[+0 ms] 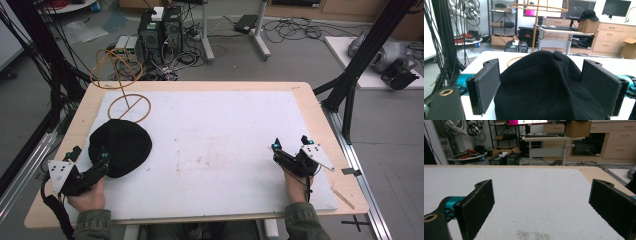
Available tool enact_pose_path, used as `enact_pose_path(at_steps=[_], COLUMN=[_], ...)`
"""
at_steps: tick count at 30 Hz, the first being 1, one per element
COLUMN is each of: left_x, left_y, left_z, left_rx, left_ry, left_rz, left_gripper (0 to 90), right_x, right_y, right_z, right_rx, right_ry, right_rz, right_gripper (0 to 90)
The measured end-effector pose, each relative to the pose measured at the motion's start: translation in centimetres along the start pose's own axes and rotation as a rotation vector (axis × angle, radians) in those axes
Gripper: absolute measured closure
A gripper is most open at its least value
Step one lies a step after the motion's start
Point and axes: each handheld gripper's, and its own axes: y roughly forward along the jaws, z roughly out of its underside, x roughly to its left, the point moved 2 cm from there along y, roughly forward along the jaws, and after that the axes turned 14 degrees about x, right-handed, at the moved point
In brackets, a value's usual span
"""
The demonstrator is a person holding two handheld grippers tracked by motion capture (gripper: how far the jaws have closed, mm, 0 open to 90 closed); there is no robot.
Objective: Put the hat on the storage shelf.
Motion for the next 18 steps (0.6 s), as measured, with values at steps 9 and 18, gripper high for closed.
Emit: enact_pose_path(at_steps=[9, 18], left_x=[-0.4, -1.5], left_y=[0.8, 1.6], left_z=[-0.6, -1.3], left_rx=[0.008, 0.042], left_ry=[0.009, 0.013], left_rz=[0.022, 0.037], left_gripper=[16.7, 16.9], right_x=[-0.1, 0.0], right_y=[-0.1, -0.2], right_z=[0.0, 0.0], right_rx=[-0.005, -0.003], right_ry=[-0.012, -0.024], right_rz=[-0.001, -0.001], right_gripper=[5.4, 5.4])
